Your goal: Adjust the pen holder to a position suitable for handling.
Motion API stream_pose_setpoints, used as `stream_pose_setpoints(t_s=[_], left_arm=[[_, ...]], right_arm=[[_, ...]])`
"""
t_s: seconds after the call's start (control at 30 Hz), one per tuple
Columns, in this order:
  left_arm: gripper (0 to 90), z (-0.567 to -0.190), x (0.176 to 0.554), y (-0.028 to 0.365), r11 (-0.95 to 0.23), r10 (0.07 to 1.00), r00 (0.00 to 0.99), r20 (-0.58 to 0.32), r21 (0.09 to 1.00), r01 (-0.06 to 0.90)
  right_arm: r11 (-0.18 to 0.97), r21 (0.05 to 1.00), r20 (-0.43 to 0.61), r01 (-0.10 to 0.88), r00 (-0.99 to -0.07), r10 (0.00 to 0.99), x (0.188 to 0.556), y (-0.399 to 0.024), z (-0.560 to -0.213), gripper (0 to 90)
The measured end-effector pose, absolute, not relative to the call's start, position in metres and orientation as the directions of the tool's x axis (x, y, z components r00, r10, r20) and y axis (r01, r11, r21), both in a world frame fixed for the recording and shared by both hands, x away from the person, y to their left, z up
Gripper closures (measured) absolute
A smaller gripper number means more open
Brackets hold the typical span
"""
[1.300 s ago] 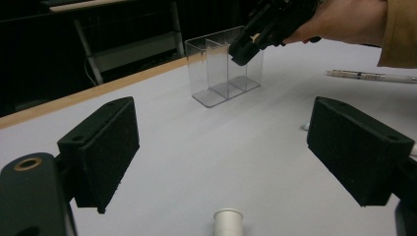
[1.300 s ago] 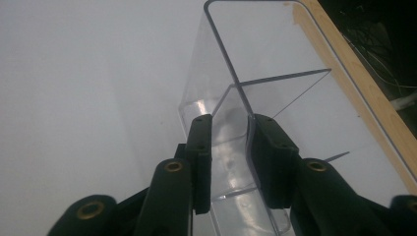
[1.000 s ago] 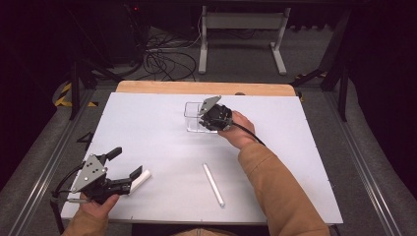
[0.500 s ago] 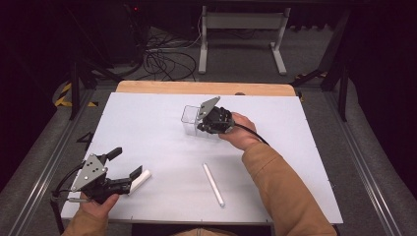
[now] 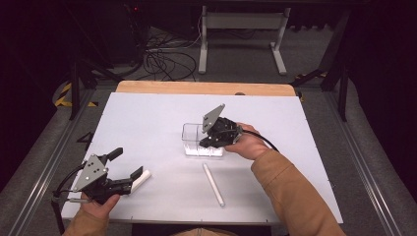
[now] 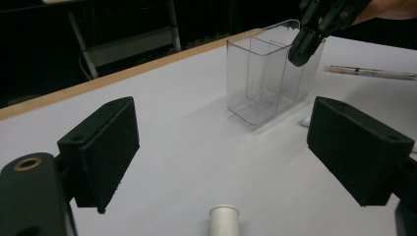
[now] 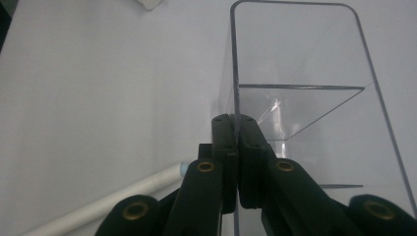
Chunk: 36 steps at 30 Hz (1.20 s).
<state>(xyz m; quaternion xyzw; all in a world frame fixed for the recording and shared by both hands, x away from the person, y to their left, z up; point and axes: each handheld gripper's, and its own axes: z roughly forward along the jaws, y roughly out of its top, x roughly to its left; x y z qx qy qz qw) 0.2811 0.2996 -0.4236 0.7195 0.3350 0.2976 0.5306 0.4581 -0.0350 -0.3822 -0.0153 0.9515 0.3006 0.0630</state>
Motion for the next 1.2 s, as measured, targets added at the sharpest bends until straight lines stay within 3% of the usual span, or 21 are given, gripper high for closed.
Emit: stream_pose_setpoints(t_s=[0.5, 0.9, 1.0, 1.2], left_arm=[[13.1, -0.424, 0.282, 0.3, -0.214, 0.796, 0.6, 0.071, 0.962, 0.169], [13.1, -0.424, 0.281, 0.299, -0.216, 0.795, 0.602, 0.073, 0.962, 0.169], [13.1, -0.424, 0.281, 0.299, -0.216, 0.796, 0.601, 0.074, 0.962, 0.168], [13.1, -0.424, 0.281, 0.299, -0.217, 0.795, 0.601, 0.074, 0.961, 0.168]], right_arm=[[0.812, 0.582, -0.077, -0.044, -0.997, 0.001, 0.457, -0.041, -0.391, 88.4], [0.814, 0.577, -0.096, -0.061, -0.995, -0.006, 0.455, -0.041, -0.393, 87.0], [0.807, 0.588, -0.101, -0.062, -0.995, -0.003, 0.455, -0.041, -0.392, 77.9], [0.755, 0.655, -0.151, -0.031, -0.984, 0.09, 0.444, -0.047, -0.374, 47.8]])
